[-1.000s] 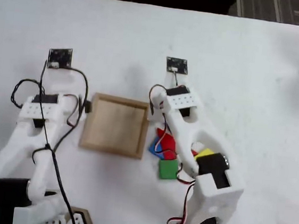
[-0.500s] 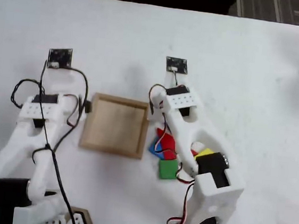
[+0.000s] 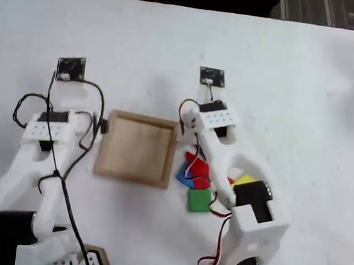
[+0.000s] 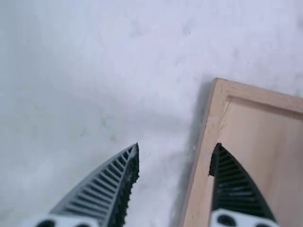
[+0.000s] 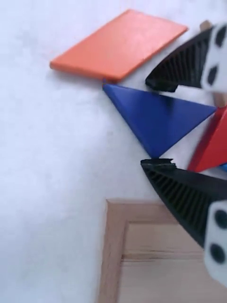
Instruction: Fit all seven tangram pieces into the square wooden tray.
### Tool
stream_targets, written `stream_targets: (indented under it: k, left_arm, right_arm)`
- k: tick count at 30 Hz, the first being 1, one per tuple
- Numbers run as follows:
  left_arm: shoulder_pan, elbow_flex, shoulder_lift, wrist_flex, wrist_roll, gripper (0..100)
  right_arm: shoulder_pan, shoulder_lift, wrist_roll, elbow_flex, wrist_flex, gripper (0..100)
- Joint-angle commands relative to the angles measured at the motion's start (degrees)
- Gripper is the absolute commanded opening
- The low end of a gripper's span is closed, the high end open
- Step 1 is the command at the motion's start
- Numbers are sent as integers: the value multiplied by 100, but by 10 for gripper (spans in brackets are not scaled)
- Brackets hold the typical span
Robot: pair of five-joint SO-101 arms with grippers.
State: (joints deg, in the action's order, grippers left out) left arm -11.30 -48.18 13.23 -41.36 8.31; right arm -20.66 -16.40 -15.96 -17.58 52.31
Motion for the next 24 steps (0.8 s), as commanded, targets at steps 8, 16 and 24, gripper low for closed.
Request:
stream_targets:
  k: [8, 16, 24]
  left_arm:
    - [-84, 141, 259, 123, -70, 248]
    - [-84, 141, 259, 123, -70, 248]
    - [-92, 141, 259, 123, -70, 248]
  right_arm:
    - [22, 13, 35, 185, 13, 125]
    - [13, 13, 53, 185, 119, 123]
    - [-4, 66, 1011, 202, 224, 123]
